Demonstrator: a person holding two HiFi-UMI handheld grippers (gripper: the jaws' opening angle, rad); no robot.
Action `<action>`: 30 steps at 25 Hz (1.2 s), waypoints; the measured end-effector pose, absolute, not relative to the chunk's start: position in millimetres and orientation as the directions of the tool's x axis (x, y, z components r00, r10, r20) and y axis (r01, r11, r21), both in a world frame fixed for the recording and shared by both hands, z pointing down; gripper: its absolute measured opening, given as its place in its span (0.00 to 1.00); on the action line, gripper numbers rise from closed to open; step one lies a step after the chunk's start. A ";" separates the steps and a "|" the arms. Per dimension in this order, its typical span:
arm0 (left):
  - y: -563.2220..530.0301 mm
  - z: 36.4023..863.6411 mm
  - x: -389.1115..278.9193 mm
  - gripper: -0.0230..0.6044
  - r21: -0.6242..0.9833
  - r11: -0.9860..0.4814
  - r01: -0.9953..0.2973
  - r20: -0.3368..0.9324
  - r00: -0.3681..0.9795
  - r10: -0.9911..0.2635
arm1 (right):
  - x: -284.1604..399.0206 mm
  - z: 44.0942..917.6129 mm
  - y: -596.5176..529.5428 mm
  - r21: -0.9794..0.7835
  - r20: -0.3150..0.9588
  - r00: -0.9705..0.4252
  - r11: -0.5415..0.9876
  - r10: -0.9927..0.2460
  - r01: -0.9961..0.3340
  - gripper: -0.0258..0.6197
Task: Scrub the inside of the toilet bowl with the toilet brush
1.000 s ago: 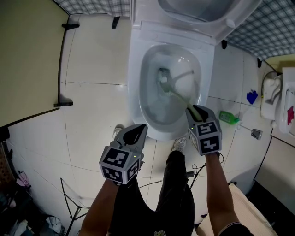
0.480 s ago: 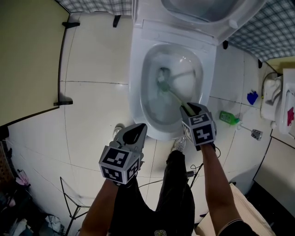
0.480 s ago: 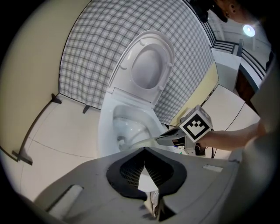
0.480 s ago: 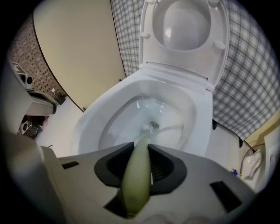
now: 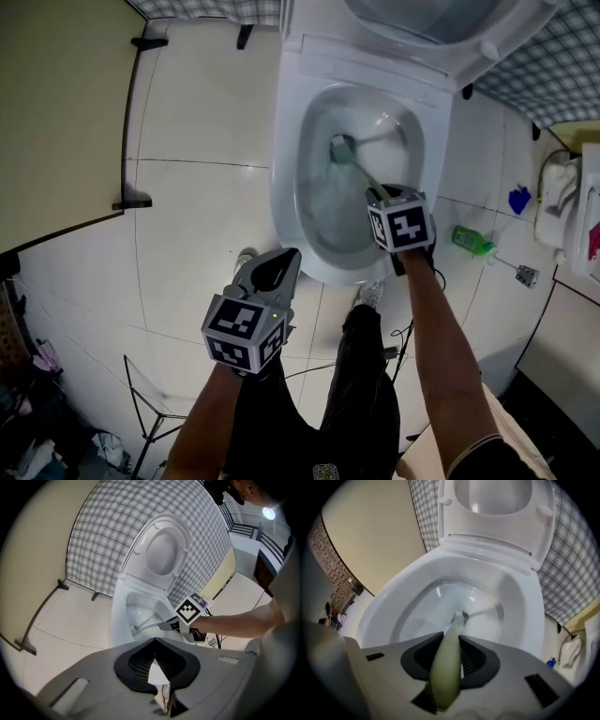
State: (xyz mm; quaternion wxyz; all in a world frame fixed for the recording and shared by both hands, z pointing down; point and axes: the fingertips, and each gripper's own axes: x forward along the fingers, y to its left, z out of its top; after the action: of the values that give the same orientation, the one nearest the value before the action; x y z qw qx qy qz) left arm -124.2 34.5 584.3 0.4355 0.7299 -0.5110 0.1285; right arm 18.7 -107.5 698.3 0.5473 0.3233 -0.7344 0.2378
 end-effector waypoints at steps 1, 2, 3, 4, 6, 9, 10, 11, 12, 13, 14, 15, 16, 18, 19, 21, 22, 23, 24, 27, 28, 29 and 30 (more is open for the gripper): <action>34.1 584.1 -124.2 0.05 0.504 -0.101 -0.858 0.632 0.446 -0.634 | 17.7 700.0 -111.5 0.010 0.959 -0.183 0.675 -0.214 -0.738 0.22; 33.4 583.6 -123.9 0.05 0.504 -0.104 -0.857 0.629 0.447 -0.636 | 15.8 701.2 -115.6 0.013 0.961 -0.176 0.673 -0.212 -0.740 0.22; 32.9 583.3 -123.5 0.05 0.505 -0.107 -0.857 0.627 0.449 -0.637 | 13.7 702.3 -119.1 0.014 0.963 -0.170 0.670 -0.208 -0.742 0.22; 32.9 583.1 -123.1 0.05 0.506 -0.106 -0.856 0.626 0.450 -0.637 | 12.2 703.1 -121.4 0.011 0.965 -0.166 0.666 -0.202 -0.746 0.22; 34.2 583.2 -122.3 0.05 0.509 -0.103 -0.855 0.627 0.450 -0.636 | 12.7 702.4 -121.4 0.006 0.967 -0.164 0.662 -0.194 -0.749 0.22; 36.7 583.4 -123.1 0.05 0.501 -0.109 -0.858 0.635 0.450 -0.628 | 17.0 693.2 -110.6 -0.006 0.963 -0.184 0.672 -0.195 -0.741 0.22; 36.9 583.3 -123.4 0.05 0.499 -0.111 -0.859 0.636 0.450 -0.626 | 16.4 687.8 -104.6 -0.017 0.960 -0.201 0.675 -0.196 -0.738 0.22; 36.8 583.1 -123.1 0.05 0.501 -0.109 -0.859 0.635 0.450 -0.627 | 15.6 682.1 -97.3 -0.030 0.956 -0.219 0.677 -0.196 -0.735 0.22; 36.5 582.5 -121.9 0.05 0.503 -0.109 -0.857 0.633 0.452 -0.629 | 16.4 677.1 -88.6 -0.037 0.953 -0.230 0.682 -0.195 -0.731 0.22; 35.9 581.3 -119.9 0.05 0.505 -0.112 -0.856 0.630 0.454 -0.630 | 19.4 672.8 -79.0 -0.039 0.953 -0.233 0.688 -0.192 -0.724 0.22; 35.1 579.4 -117.3 0.05 0.505 -0.120 -0.855 0.627 0.459 -0.630 | 24.3 668.8 -69.1 -0.035 0.954 -0.231 0.697 -0.190 -0.717 0.22; 33.9 577.0 -114.8 0.05 0.504 -0.128 -0.854 0.624 0.463 -0.630 | 29.0 664.1 -59.8 -0.033 0.954 -0.233 0.705 -0.189 -0.709 0.22; 32.5 574.5 -112.6 0.05 0.502 -0.136 -0.854 0.622 0.466 -0.630 | 31.9 658.3 -51.3 -0.036 0.952 -0.241 0.712 -0.190 -0.701 0.22; 28.2 569.5 -108.7 0.05 0.497 -0.155 -0.854 0.614 0.472 -0.632 | 37.0 647.0 -36.0 -0.045 0.946 -0.261 0.721 -0.192 -0.692 0.22; 26.1 567.2 -106.4 0.05 0.496 -0.164 -0.853 0.610 0.477 -0.633 | 40.4 642.3 -29.1 -0.051 0.945 -0.268 0.721 -0.190 -0.691 0.22; 22.9 562.7 -100.7 0.05 0.494 -0.185 -0.849 0.601 0.488 -0.633 | 47.5 633.0 -16.5 -0.073 0.945 -0.276 0.713 -0.174 -0.697 0.22; 21.7 560.0 -97.3 0.05 0.492 -0.197 -0.848 0.597 0.494 -0.632 | 50.1 627.7 -10.9 -0.088 0.946 -0.282 0.707 -0.162 -0.701 0.22; 20.7 557.1 -93.7 0.05 0.491 -0.208 -0.846 0.593 0.499 -0.631 | 52.3 621.9 -6.0 -0.103 0.945 -0.289 0.702 -0.152 -0.705 0.22; 20.3 554.3 -90.1 0.05 0.489 -0.217 -0.845 0.591 0.504 -0.630 | 54.1 615.8 -1.4 -0.117 0.944 -0.298 0.697 -0.145 -0.708 0.22; 20.5 548.5 -81.2 0.05 0.480 -0.238 -0.844 0.592 0.512 -0.622 | 62.0 602.9 11.1 -0.161 0.932 -0.334 0.666 -0.140 -0.729 0.22; 20.2 547.4 -77.9 0.05 0.478 -0.245 -0.844 0.591 0.515 -0.621 | 66.3 600.3 14.6 -0.179 0.925 -0.350 0.646 -0.145 -0.742 0.22; 19.8 546.2 -74.1 0.05 0.476 -0.250 -0.843 0.591 0.517 -0.619 | 71.2 596.9 17.9 -0.198 0.917 -0.369 0.625 -0.155 -0.755 0.22; 19.2 544.5 -70.3 0.05 0.474 -0.256 -0.843 0.591 0.520 -0.617 | 75.7 592.1 21.0 -0.216 0.906 -0.389 0.605 -0.169 -0.766 0.22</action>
State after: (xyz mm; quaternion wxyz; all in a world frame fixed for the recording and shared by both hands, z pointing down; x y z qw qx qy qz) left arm -70.3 19.2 544.5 0.3909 0.7791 -0.4683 0.1444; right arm 75.7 21.0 592.1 0.4615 0.3044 -0.7679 0.3236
